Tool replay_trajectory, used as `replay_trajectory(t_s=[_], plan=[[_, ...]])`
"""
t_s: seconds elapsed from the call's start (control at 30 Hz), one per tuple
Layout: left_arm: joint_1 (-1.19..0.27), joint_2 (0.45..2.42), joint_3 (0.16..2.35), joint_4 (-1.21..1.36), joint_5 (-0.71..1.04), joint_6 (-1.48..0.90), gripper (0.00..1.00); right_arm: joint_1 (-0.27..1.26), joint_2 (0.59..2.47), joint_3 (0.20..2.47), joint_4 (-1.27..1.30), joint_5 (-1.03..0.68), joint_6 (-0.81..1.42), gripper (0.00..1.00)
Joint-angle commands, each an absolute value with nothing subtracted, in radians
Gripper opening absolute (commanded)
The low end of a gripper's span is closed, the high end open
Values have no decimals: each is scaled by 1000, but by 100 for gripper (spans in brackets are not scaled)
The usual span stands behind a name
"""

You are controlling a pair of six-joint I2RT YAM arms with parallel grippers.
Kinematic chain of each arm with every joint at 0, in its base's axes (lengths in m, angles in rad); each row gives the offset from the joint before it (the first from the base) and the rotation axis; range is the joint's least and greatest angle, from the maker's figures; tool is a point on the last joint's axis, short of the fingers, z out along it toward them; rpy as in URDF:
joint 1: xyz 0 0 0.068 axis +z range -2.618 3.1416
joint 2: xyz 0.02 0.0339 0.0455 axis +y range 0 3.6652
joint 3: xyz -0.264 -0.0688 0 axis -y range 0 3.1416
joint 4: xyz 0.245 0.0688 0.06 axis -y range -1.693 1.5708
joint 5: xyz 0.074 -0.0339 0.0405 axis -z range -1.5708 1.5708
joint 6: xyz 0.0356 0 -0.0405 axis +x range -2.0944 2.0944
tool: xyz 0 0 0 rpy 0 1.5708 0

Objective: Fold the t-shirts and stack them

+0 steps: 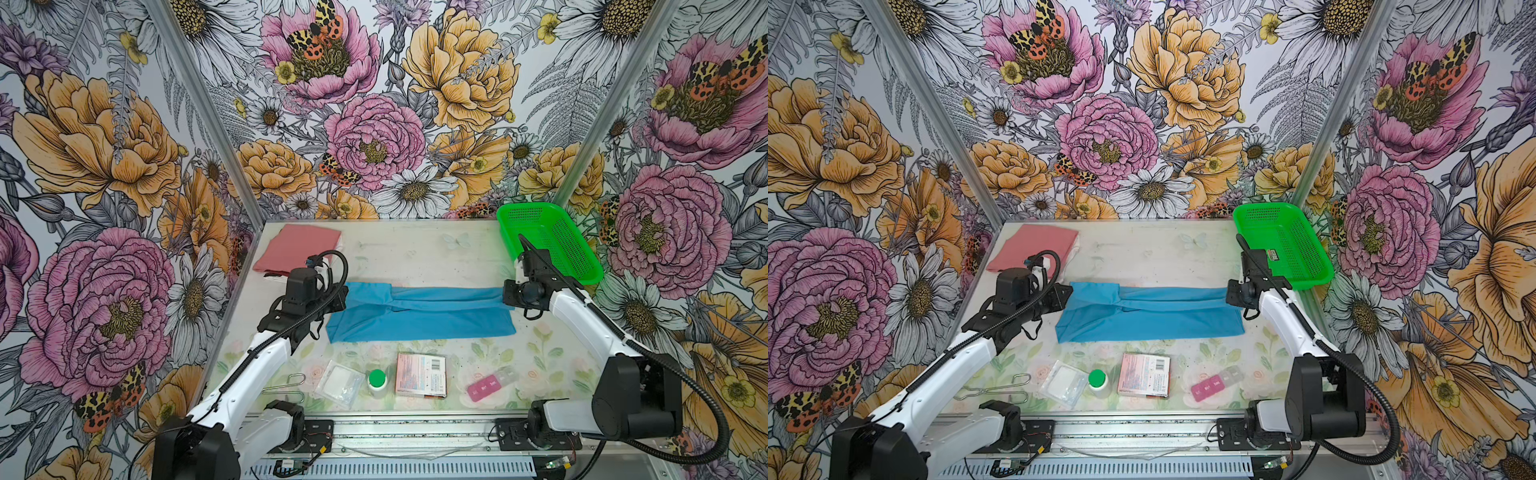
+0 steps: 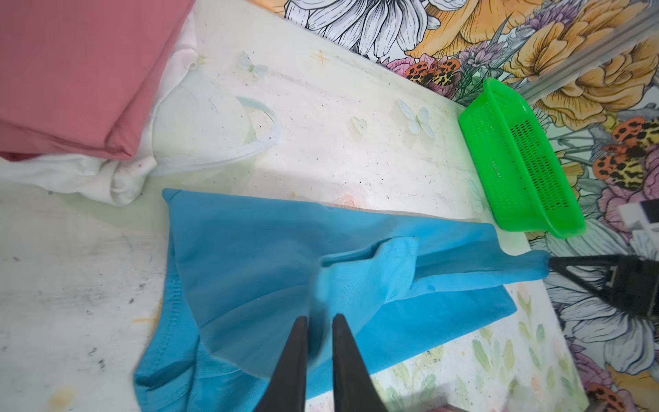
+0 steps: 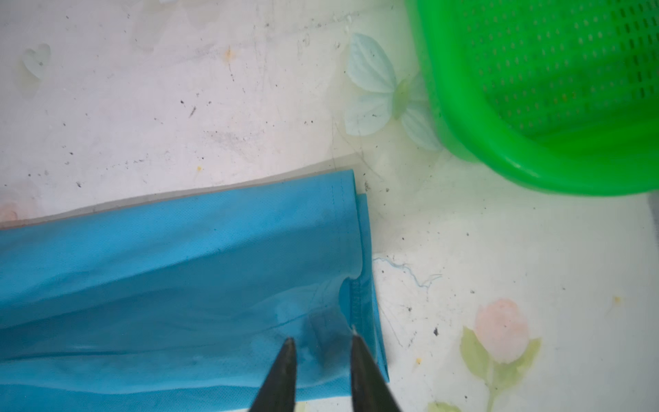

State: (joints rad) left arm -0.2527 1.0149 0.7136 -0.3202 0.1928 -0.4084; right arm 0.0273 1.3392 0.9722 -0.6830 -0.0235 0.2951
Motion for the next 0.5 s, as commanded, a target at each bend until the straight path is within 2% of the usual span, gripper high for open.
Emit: replay_trajectory(t_s=[0.0, 0.1, 0.17, 0.23, 0.3, 0.37, 0.4, 0.47], plan=[[-257, 915, 722, -322, 103, -382, 40, 34, 1268, 996, -668, -42, 299, 90], [-247, 869, 745, -330, 100, -362, 55, 32, 1271, 1039, -675, -69, 295, 98], [-235, 876, 771, -349, 122, -352, 58, 32, 1296, 1064, -677, -100, 291, 99], [-227, 901, 787, -350, 164, -348, 66, 35, 1336, 1080, -676, -141, 286, 99], [-225, 950, 799, -340, 230, -348, 78, 46, 1389, 1093, -674, -180, 276, 99], [-226, 1009, 800, -324, 275, -354, 95, 71, 1445, 1098, -673, -191, 270, 99], [-230, 1042, 795, -309, 294, -357, 99, 90, 1475, 1101, -671, -193, 268, 99], [-237, 1103, 777, -261, 325, -372, 99, 132, 1534, 1105, -667, -188, 268, 99]])
